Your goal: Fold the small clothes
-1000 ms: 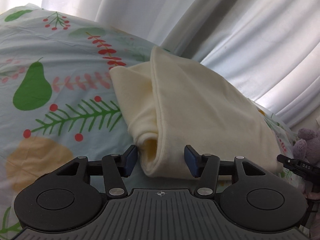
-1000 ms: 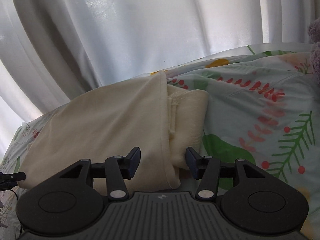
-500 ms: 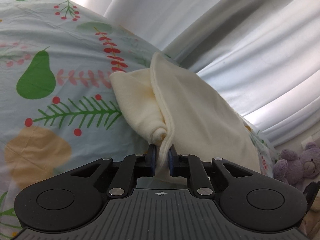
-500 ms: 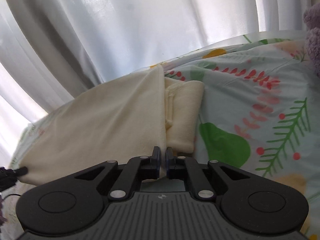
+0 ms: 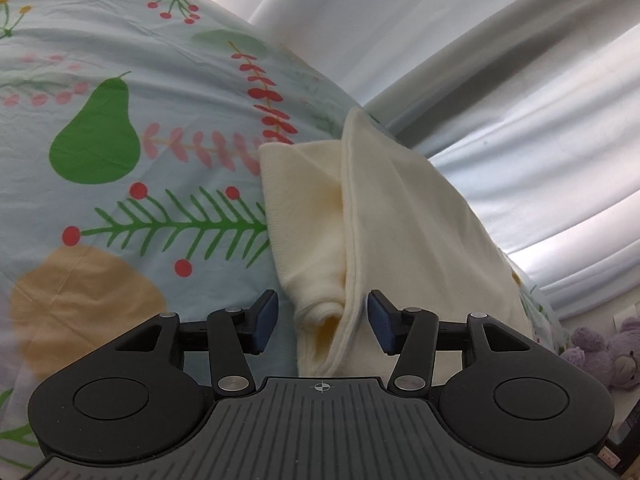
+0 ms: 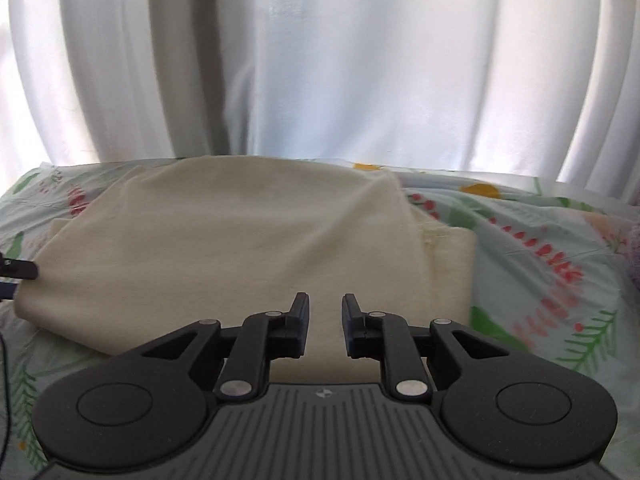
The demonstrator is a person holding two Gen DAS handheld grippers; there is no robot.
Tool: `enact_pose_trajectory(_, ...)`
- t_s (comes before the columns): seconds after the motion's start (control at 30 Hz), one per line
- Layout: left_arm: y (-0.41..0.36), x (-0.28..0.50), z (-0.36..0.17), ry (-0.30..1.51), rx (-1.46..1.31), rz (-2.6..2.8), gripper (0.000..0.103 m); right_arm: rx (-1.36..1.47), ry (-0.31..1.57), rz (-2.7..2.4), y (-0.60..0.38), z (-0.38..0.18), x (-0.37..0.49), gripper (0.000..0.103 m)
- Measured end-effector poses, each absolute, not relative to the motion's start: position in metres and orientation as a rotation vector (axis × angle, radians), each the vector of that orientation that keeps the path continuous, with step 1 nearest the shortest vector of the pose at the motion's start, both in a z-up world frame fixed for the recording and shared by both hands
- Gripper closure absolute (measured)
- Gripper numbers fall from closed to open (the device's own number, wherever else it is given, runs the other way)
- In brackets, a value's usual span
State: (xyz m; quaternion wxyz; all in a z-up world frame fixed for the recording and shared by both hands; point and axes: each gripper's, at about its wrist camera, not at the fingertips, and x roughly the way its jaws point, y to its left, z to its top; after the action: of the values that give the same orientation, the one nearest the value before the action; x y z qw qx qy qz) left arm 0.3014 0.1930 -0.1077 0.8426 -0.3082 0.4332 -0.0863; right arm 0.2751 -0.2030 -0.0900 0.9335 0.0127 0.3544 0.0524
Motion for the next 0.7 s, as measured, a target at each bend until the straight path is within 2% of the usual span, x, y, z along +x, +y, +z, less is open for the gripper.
enact_pose_trajectory(0.17, 0.186, 0.314, -0.11, 0.89, -0.668, -0.192, 0.05, -0.014, 0.748, 0.178, -0.157, -0.1, 0.278, 0.086)
enact_pose_trajectory(0.4, 0.184, 0.318, -0.11, 0.879, -0.67, -0.223, 0.065, -0.054, 0.777, 0.197, -0.132, -0.115, 0.286, 0.086)
enact_pose_trajectory(0.53, 0.195, 0.318, -0.113, 0.866, -0.755, -0.255, 0.068, -0.07, 0.772, 0.223, -0.127, -0.117, 0.284, 0.086)
enact_pose_trajectory(0.6, 0.201, 0.319, -0.116, 0.862, -0.804, -0.269, 0.067, -0.072, 0.77, 0.234, -0.127, -0.118, 0.285, 0.086)
enact_pose_trajectory(0.7, 0.203, 0.32, -0.119, 0.887, -0.794, -0.219, 0.058, -0.042, 0.767, 0.235, -0.129, -0.117, 0.286, 0.086)
